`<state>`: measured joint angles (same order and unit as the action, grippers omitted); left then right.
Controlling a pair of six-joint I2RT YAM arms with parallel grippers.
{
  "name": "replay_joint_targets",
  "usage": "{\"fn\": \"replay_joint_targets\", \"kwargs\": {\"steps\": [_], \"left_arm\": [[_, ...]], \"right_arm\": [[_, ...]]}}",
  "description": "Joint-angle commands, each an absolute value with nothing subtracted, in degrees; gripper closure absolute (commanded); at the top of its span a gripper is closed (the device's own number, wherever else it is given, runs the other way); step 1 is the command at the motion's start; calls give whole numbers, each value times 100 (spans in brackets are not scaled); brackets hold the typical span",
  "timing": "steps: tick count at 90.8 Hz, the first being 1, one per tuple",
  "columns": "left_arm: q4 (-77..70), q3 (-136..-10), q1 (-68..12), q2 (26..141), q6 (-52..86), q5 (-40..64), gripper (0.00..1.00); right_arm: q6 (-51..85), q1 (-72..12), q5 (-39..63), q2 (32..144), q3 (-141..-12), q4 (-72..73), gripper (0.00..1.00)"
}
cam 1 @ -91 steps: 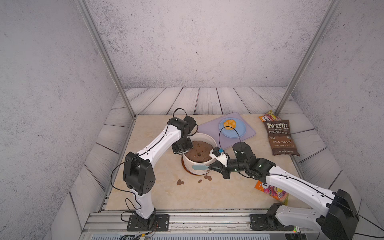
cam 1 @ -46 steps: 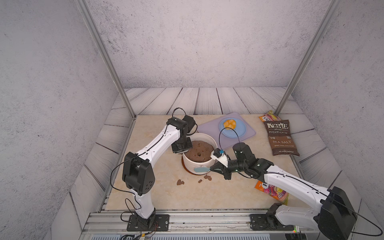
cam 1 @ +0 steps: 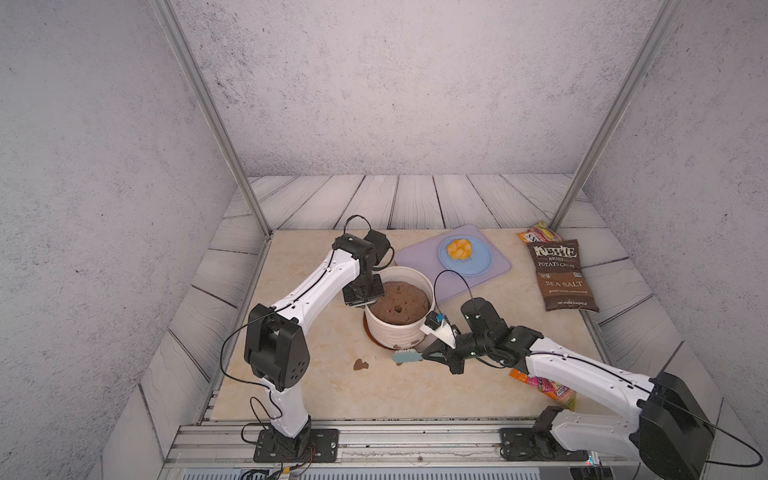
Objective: Scrub the dried mud off the ceramic pot
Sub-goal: Rotate the pot on the tray.
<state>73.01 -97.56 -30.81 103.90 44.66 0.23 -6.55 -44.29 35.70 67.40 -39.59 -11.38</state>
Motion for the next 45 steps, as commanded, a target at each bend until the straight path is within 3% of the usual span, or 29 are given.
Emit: {"fn": "replay_joint_targets", "kwargs": {"steps": [1,45], "left_arm": [[6984,-9579,-3023,10748,4112,-236,93],[7033,-9815,-3015,10797,3005,-787,94]], "right_arm": [[-406,-4521,3735,6475,-3876,-1178,100],[-931,-4527,3464,6384,-4491,-1853,100]]}}
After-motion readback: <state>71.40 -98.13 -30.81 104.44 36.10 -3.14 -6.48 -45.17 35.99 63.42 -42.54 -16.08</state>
